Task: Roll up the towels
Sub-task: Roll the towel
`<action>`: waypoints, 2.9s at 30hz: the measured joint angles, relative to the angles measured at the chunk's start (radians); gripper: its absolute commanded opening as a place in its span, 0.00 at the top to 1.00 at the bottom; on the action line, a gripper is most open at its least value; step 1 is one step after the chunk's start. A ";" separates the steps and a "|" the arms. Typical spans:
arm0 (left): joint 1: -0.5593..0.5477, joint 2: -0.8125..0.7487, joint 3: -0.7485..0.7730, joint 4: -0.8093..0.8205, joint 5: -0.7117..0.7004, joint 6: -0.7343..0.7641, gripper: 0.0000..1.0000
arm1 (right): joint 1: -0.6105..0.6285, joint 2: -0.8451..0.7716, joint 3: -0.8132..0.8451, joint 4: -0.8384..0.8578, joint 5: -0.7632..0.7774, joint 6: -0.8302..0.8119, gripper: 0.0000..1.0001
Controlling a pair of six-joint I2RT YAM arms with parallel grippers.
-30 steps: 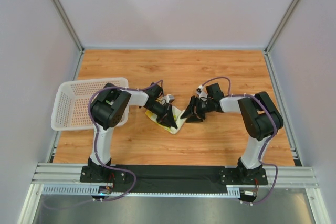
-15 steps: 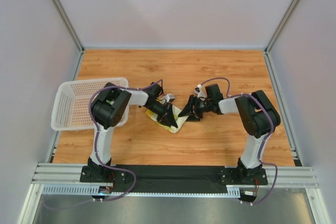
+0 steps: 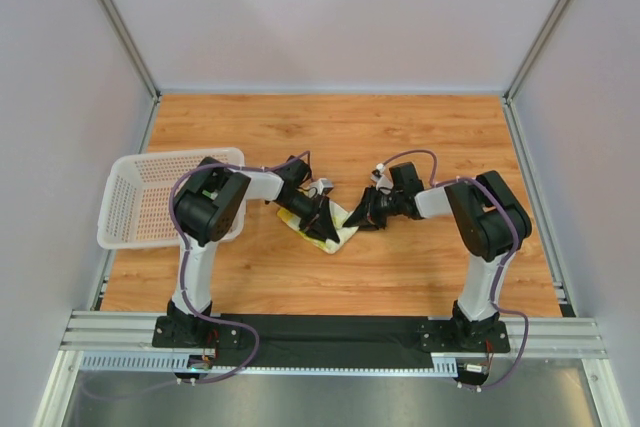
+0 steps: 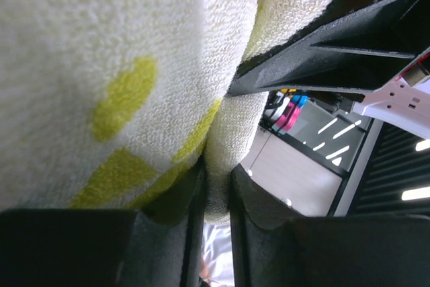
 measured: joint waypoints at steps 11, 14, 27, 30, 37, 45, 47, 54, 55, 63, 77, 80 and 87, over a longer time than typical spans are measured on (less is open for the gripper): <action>-0.003 -0.017 0.119 -0.306 -0.216 0.119 0.50 | 0.013 0.000 0.142 -0.302 0.102 -0.083 0.98; -0.013 -0.047 0.137 -0.372 -0.298 0.159 0.50 | 0.025 0.000 0.191 -0.405 0.148 -0.105 0.98; -0.270 -0.319 0.208 -0.425 -0.792 0.381 0.46 | 0.094 0.040 0.385 -0.754 0.325 -0.163 0.99; -0.335 -0.354 0.198 -0.376 -0.855 0.422 0.46 | 0.106 0.062 0.430 -0.815 0.341 -0.169 0.99; -0.415 -0.363 0.135 -0.282 -0.964 0.480 0.45 | 0.117 0.092 0.482 -0.898 0.354 -0.184 0.99; -0.437 -0.344 0.075 -0.198 -1.029 0.520 0.44 | 0.118 0.104 0.491 -0.929 0.351 -0.189 0.99; -0.447 -0.330 0.074 -0.183 -1.044 0.526 0.44 | 0.118 0.105 0.493 -0.932 0.349 -0.190 0.99; -0.488 -0.295 0.051 -0.134 -1.087 0.536 0.45 | 0.118 0.106 0.496 -0.942 0.349 -0.194 0.99; -0.494 -0.292 0.047 -0.131 -1.093 0.537 0.45 | 0.118 0.107 0.498 -0.945 0.349 -0.195 0.99; -0.535 -0.281 -0.002 -0.100 -1.172 0.528 0.65 | 0.121 0.115 0.502 -0.962 0.346 -0.201 1.00; -0.537 -0.292 -0.026 -0.071 -1.196 0.516 1.00 | 0.104 0.137 0.525 -0.996 0.335 -0.190 0.96; -0.537 -0.291 -0.014 -0.076 -1.196 0.518 1.00 | 0.088 0.137 0.524 -1.009 0.336 -0.176 0.73; -0.499 -0.296 -0.004 -0.147 -1.094 0.505 1.00 | 0.058 0.137 0.539 -1.046 0.344 -0.160 0.52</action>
